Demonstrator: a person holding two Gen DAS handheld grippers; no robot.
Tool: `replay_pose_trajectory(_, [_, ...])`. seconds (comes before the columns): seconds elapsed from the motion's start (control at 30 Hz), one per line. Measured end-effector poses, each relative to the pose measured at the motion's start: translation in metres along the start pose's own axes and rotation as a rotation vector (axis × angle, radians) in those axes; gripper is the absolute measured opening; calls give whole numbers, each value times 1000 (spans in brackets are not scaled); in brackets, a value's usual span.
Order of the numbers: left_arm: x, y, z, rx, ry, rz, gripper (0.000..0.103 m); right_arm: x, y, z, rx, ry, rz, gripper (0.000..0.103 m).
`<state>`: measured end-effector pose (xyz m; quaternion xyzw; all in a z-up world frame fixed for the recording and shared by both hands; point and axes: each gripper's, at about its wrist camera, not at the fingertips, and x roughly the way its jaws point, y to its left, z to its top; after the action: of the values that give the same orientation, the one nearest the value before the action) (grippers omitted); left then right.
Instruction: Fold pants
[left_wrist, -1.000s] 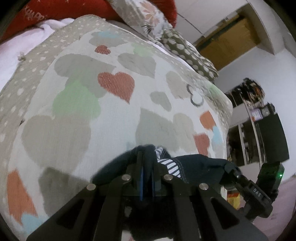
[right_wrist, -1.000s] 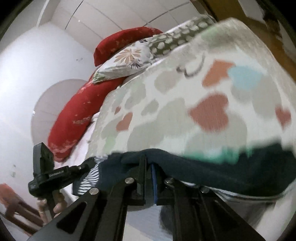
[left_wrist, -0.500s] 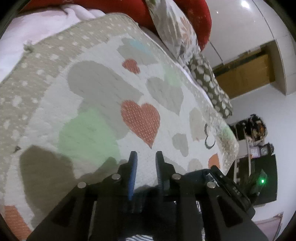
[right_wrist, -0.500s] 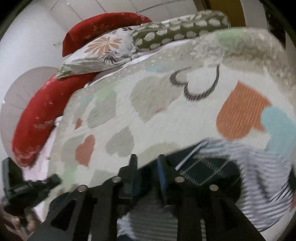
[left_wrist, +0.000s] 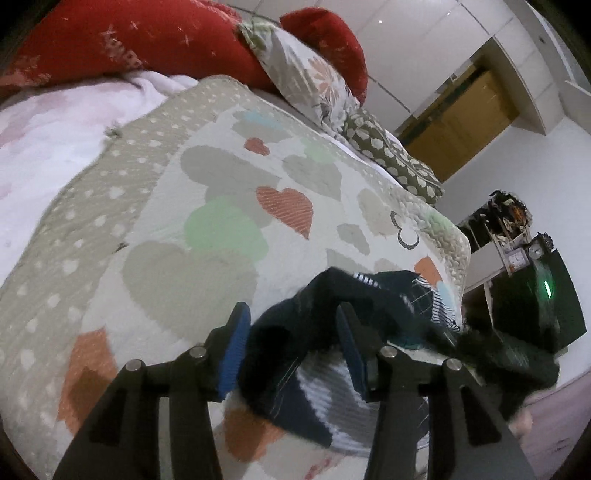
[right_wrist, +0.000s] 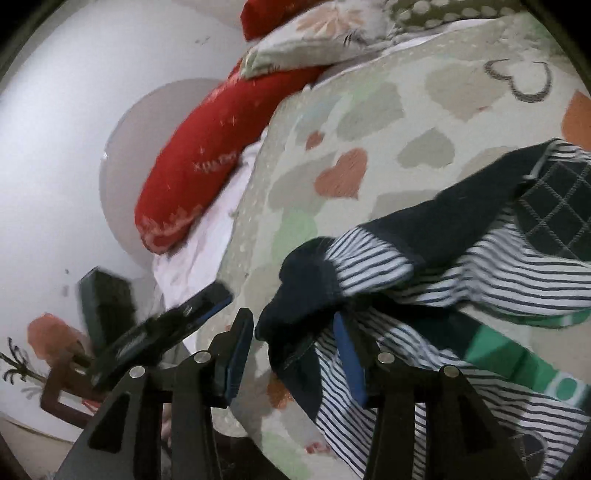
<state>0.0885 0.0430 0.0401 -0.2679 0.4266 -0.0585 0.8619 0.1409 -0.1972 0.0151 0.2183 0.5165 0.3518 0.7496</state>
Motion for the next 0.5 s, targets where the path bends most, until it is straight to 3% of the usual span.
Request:
replay_pose_trajectory(0.2, [-18, 17, -13, -1, -41, 66, 48, 65, 47, 58, -169, -27, -247, 49])
replay_pose_trajectory(0.3, [-16, 28, -15, -8, -20, 88, 50, 93, 58, 90, -209, -18, -288, 49])
replay_pose_trajectory(0.33, [-14, 30, -15, -1, -12, 101, 54, 98, 65, 97, -223, -28, -303, 49])
replay_pose_trajectory(0.4, [-6, 32, -15, 25, 5, 139, 60, 94, 73, 102, -241, -48, -266, 49])
replay_pose_trajectory(0.5, [11, 34, -14, 35, 39, 150, 60, 51, 73, 94, -218, -108, -174, 62])
